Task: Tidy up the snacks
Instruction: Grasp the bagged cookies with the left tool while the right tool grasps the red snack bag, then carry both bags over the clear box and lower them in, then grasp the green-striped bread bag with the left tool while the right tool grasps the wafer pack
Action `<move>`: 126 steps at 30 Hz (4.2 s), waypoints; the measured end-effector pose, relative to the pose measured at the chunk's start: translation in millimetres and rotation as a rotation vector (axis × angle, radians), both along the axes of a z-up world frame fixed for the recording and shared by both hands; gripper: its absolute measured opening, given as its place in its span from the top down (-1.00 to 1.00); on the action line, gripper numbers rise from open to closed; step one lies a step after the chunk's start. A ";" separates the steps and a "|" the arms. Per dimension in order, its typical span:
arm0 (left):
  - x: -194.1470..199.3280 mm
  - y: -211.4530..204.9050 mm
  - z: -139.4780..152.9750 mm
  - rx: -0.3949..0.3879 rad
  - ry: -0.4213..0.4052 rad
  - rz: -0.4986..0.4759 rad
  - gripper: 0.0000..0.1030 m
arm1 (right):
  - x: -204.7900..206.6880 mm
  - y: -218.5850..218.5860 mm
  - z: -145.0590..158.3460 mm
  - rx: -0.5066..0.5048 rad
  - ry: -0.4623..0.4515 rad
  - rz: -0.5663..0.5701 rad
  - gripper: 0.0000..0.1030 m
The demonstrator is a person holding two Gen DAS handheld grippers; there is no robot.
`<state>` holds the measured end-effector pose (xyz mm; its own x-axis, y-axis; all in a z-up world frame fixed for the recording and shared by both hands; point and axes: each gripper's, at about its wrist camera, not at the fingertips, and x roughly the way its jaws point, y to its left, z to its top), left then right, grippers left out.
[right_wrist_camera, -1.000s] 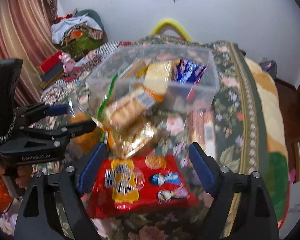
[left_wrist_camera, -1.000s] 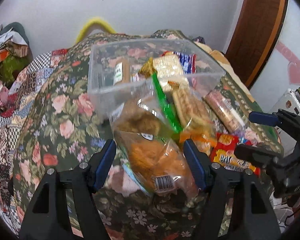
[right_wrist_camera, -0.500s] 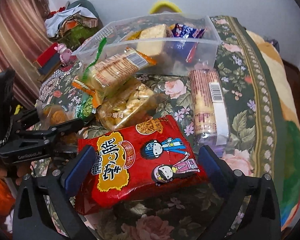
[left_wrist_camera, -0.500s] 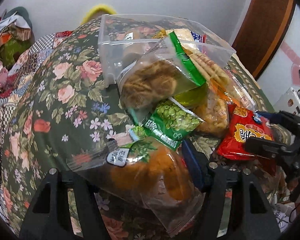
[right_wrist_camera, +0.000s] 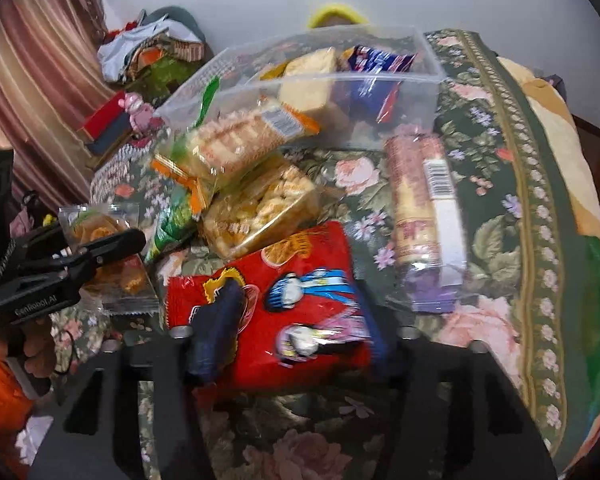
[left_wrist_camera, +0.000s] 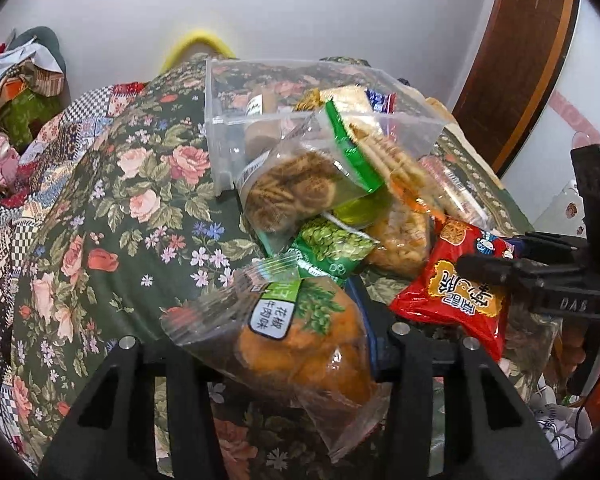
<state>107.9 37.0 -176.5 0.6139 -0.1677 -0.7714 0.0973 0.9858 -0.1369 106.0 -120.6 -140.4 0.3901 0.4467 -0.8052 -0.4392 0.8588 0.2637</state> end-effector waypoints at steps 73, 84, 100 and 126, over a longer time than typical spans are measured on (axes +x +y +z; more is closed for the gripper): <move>219.4 26.4 24.7 0.026 -0.078 0.090 -0.12 | 183.9 38.5 60.0 -0.049 -0.217 -0.129 0.41; 192.8 34.5 56.7 -0.003 -0.126 0.094 -0.22 | 167.4 25.9 75.8 -0.051 -0.234 -0.130 0.04; 117.5 13.9 77.8 0.004 -0.136 0.017 -0.36 | 100.9 -0.7 96.5 -0.053 -0.304 -0.088 -0.04; 83.1 7.1 1.3 -0.014 0.027 0.021 -0.51 | 56.5 -2.7 8.0 -0.100 -0.097 -0.018 -0.06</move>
